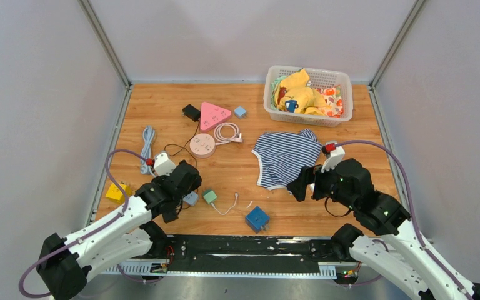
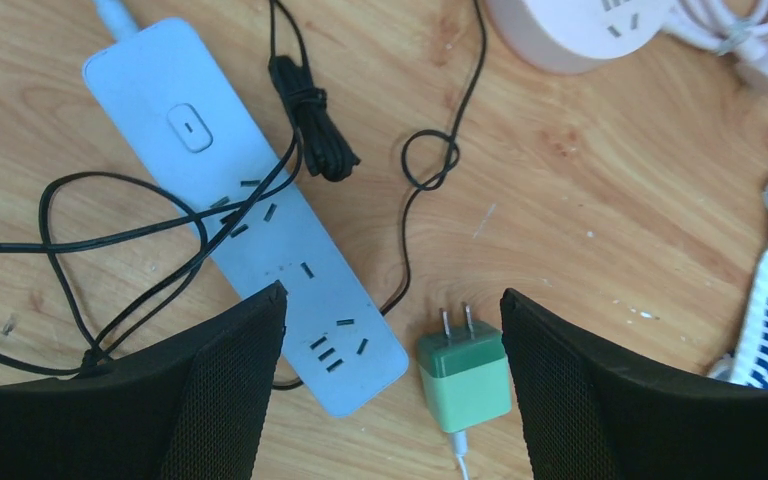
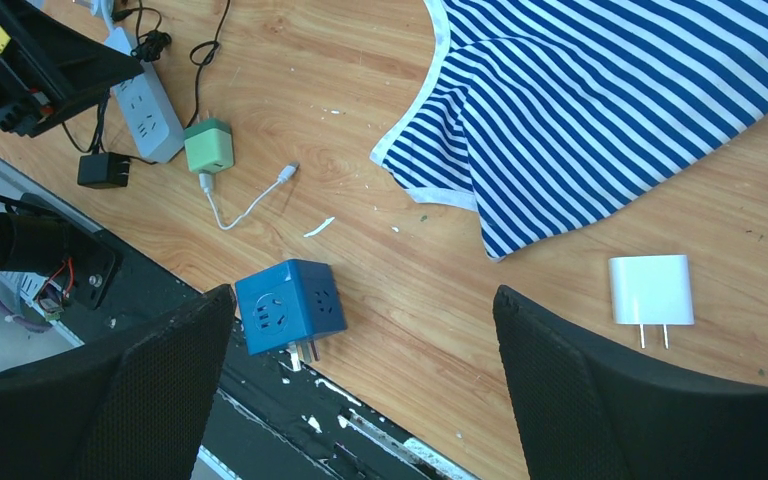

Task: Insert the plug
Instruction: Pick up the plug from the center of the board.

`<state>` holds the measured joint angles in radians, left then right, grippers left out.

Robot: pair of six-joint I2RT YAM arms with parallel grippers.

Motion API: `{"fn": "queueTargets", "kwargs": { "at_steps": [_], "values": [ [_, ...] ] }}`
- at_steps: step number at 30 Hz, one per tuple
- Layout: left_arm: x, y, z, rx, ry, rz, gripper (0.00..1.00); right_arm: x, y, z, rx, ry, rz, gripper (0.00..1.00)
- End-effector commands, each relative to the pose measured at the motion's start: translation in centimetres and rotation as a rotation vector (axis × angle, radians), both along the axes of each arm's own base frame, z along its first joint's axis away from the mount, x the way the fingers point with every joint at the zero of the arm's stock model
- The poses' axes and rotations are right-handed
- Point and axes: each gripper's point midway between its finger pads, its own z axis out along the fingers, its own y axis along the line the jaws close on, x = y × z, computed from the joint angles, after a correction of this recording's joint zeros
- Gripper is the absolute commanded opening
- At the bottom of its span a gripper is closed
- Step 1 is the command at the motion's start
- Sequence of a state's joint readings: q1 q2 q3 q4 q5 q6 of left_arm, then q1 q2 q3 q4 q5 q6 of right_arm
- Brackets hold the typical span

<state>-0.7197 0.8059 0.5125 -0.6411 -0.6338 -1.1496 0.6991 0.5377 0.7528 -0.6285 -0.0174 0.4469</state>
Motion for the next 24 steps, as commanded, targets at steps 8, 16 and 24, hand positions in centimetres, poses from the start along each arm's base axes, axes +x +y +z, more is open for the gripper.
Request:
{"fn": "queueTargets", "kwargs": {
  "at_steps": [8,16,24],
  "values": [
    [0.8,1.9,-1.6,0.060,0.061,0.127,0.82,-1.1,-0.2,0.1,0.014,-0.035,0.041,0.99],
    [2.4,3.9,-0.4,0.164,0.041,0.182,0.69,-1.0,0.1,1.2,0.013,-0.053,0.066,0.98],
    [3.4,5.3,-0.6,0.267,0.068,0.202,0.60,-1.1,0.2,1.1,0.014,-0.047,0.074,0.97]
  ]
}}
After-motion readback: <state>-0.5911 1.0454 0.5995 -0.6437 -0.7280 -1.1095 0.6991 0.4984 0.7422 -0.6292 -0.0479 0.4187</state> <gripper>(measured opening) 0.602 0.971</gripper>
